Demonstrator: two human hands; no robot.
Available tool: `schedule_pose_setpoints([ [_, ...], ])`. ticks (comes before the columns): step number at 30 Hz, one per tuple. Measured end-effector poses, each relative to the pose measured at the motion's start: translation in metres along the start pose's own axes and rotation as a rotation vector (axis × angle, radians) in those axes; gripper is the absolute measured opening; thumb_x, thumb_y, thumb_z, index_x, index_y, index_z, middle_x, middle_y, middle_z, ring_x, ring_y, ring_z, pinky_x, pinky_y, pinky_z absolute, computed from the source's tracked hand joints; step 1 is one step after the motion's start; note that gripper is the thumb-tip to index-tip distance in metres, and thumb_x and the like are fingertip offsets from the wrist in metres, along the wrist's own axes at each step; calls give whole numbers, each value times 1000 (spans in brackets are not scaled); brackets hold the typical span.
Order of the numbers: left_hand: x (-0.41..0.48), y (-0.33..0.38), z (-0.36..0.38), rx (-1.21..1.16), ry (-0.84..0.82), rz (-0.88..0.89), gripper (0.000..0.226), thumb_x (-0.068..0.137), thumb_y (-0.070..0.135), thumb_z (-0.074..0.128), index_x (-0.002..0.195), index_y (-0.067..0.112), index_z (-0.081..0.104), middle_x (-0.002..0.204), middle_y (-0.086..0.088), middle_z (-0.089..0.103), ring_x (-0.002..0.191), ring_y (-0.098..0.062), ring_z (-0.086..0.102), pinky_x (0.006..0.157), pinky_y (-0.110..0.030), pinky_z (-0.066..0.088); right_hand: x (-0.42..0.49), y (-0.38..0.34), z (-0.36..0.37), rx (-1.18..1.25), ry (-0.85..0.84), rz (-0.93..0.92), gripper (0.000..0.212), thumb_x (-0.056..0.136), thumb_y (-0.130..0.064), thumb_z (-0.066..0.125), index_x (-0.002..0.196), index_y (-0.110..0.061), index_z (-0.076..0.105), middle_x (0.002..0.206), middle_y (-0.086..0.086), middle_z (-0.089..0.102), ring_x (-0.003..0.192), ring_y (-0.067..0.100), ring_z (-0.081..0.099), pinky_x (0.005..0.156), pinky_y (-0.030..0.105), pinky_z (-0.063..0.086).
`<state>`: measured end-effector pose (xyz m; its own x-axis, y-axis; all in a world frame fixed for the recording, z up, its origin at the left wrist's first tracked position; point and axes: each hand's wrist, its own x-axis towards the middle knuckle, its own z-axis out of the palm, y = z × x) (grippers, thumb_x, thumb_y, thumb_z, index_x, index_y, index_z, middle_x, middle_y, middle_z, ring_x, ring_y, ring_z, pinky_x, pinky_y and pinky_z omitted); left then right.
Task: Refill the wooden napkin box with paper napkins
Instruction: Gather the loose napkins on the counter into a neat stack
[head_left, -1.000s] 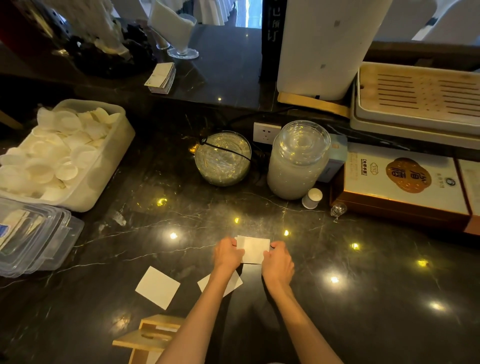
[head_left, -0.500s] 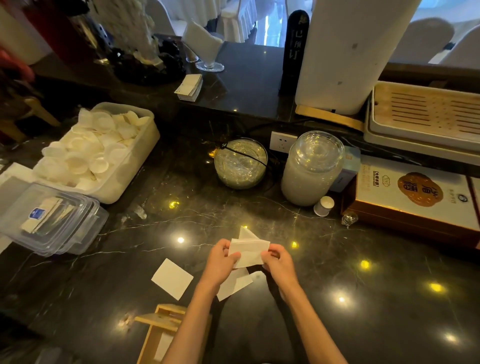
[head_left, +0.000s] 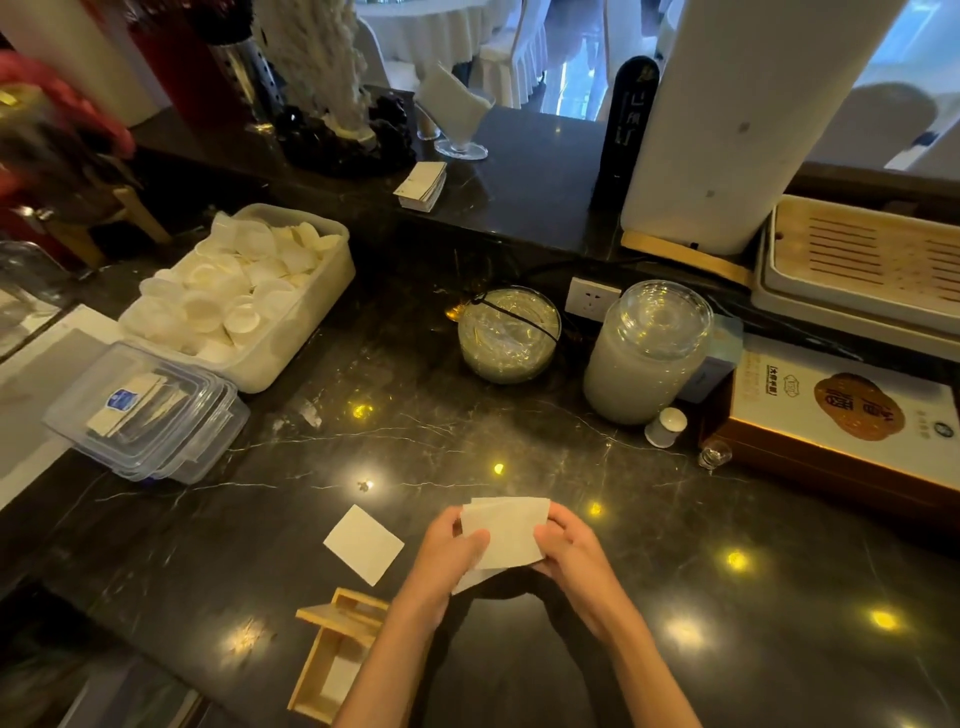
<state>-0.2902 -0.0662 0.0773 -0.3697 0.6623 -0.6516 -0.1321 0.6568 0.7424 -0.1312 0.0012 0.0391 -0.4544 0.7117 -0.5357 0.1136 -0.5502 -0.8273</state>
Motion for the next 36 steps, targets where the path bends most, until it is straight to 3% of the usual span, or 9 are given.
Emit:
schedule_pose_setpoints([
  [3, 8, 2, -11, -111, 27, -55, 27, 93, 5, 58, 116, 17, 52, 116, -6, 65, 106, -21, 62, 89, -41, 56, 11, -10, 9, -37, -20, 43, 33, 98, -5, 44, 123, -17, 62, 116, 5, 71, 109, 19, 67, 90, 37, 58],
  [7, 31, -8, -10, 58, 191, -152, 40, 88, 0, 54, 123, 16, 41, 118, -9, 56, 106, -26, 58, 83, -40, 57, 32, -6, 29, -297, 42, 95, 33, 94, -1, 40, 109, -19, 63, 101, 0, 68, 96, 15, 63, 79, 32, 57],
  [12, 41, -24, 13, 339, 296, -267, 43, 90, 4, 47, 132, 1, 39, 134, -20, 54, 124, -36, 52, 99, -38, 45, 51, 38, 44, -656, 177, 71, 30, 91, -7, 48, 114, -19, 63, 109, 2, 69, 96, 17, 62, 78, 31, 53],
  [17, 48, -44, 29, 399, 294, -294, 50, 89, 4, 47, 138, 5, 37, 145, -19, 38, 133, -39, 39, 107, -43, 41, 41, 59, 54, -966, 350, -46, 39, 94, -9, 53, 131, -20, 57, 126, 3, 55, 119, 22, 45, 100, 31, 44],
  [23, 41, -54, 38, 366, 382, -269, 42, 85, 0, 51, 123, 16, 47, 139, -14, 22, 125, -34, 27, 103, -42, 43, 33, 55, 57, -878, 314, -12, 52, 92, 2, 51, 137, -23, 42, 131, 5, 56, 120, 23, 46, 93, 29, 43],
  [27, 35, -59, 34, 265, 389, -250, 40, 85, -3, 51, 120, 15, 50, 133, -17, 29, 116, -37, 41, 94, -39, 46, 30, 55, 54, -799, 327, 38, 56, 88, 7, 51, 136, -22, 44, 132, 4, 55, 118, 22, 53, 88, 27, 47],
  [31, 21, -61, 35, 132, 299, -210, 45, 82, -7, 49, 123, 12, 44, 121, -14, 50, 101, -30, 52, 82, -38, 51, 18, 62, 29, -716, 256, 34, 47, 85, 5, 46, 115, -28, 60, 123, 5, 54, 101, 15, 58, 79, 16, 48],
  [34, 9, -64, 43, 309, 170, -223, 45, 80, 3, 57, 123, 17, 53, 118, -11, 60, 110, -29, 54, 87, -34, 51, -5, 64, 3, -593, 277, -7, 37, 84, 6, 53, 104, -24, 61, 107, 4, 61, 89, 10, 59, 60, 10, 47],
  [36, 2, -65, 51, 424, 64, -186, 44, 79, 12, 64, 122, 19, 60, 118, -8, 62, 113, -27, 54, 93, -34, 52, -28, 60, -18, -411, 302, -4, 33, 85, 10, 56, 107, -14, 61, 100, 6, 65, 91, 17, 65, 58, 14, 51],
])
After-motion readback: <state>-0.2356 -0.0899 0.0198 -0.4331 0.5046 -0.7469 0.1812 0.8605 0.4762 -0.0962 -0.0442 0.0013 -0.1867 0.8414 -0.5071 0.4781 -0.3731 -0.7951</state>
